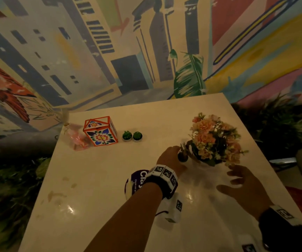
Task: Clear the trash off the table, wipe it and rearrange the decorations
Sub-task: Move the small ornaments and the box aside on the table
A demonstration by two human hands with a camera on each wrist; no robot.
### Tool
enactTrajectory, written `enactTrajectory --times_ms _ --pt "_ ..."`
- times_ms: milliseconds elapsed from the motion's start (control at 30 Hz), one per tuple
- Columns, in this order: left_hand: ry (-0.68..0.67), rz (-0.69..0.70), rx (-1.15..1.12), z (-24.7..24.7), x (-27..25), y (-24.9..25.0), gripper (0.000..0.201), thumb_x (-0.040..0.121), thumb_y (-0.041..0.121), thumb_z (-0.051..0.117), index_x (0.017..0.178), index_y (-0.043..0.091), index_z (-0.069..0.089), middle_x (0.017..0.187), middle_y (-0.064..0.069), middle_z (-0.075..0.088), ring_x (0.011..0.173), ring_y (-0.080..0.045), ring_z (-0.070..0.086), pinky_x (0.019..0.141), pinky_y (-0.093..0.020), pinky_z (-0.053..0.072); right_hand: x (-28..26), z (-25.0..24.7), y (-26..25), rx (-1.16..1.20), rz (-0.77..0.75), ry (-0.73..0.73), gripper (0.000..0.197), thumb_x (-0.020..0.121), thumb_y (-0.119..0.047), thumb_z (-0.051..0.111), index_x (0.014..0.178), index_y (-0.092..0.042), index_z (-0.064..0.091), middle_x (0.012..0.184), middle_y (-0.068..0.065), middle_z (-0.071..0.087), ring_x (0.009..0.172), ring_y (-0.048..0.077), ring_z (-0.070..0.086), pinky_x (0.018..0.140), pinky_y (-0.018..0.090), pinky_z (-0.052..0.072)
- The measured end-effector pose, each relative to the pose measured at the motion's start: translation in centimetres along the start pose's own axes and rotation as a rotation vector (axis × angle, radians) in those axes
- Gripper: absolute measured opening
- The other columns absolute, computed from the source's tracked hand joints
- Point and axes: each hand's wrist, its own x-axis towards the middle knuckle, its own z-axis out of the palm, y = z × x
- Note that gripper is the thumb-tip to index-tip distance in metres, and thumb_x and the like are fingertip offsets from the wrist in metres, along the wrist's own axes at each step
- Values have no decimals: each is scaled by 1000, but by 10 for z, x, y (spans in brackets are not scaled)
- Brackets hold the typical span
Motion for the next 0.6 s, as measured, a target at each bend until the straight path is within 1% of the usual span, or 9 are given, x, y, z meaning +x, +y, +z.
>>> enactTrajectory --times_ms 67,167,233,300,333,367,433,500,600 --pt "21 -21 11 6 5 8 46 75 27 75 113 15 53 117 -7 51 106 -29 53 84 -33 42 10 3 1 53 15 15 76 61 -13 87 125 -17 47 114 2 54 95 24 55 77 36 44" --pt "79 -45 8 14 13 12 31 77 27 73 98 13 55 107 -8 50 93 -29 53 81 -34 44 25 10 6 131 19 6 88 51 -24 93 125 -21 45 116 -2 54 102 24 56 83 39 48" --pt "111 -48 -10 15 15 12 23 78 22 71 88 13 53 98 -8 49 88 -29 52 81 -35 45 33 17 3 149 0 -38 94 47 -34 94 124 -22 43 112 -3 53 94 10 59 88 38 49" --pt "124 -57 -11 15 17 9 23 77 21 70 82 15 49 91 -5 45 89 -31 53 78 -34 42 42 26 0 209 0 -82 92 44 -33 95 120 -19 45 101 -3 55 79 -4 58 88 35 49" --pt "130 -63 -18 16 18 7 25 77 21 71 80 16 47 89 -2 43 89 -30 54 76 -33 41 46 30 -3 205 -12 -69 86 48 -24 94 120 -18 47 102 -2 57 83 0 60 85 31 48" --pt "136 -68 -24 16 18 5 27 76 22 72 80 17 46 86 1 41 87 -28 53 74 -30 39 47 33 -8 168 -36 -44 79 55 -15 91 122 -15 51 106 3 60 95 10 61 84 30 47" --pt "132 -69 -14 15 19 3 27 75 26 74 82 18 49 79 5 35 82 -24 48 72 -26 35 50 39 -12 92 -70 -13 70 63 -12 86 125 -11 54 121 9 59 116 26 55 95 37 45" --pt "109 -55 16 13 22 0 26 75 25 75 87 16 55 83 3 37 85 -26 49 71 -26 34 53 43 -15 80 -92 -20 71 65 -14 85 129 -14 52 129 6 55 120 25 49 102 34 38" --pt "189 -78 -4 -3 31 -12 18 77 16 70 86 13 55 91 -8 50 92 -31 55 69 -28 35 56 44 -18 140 -84 -48 71 66 -14 84 129 -15 52 123 -3 52 116 16 46 98 28 34"
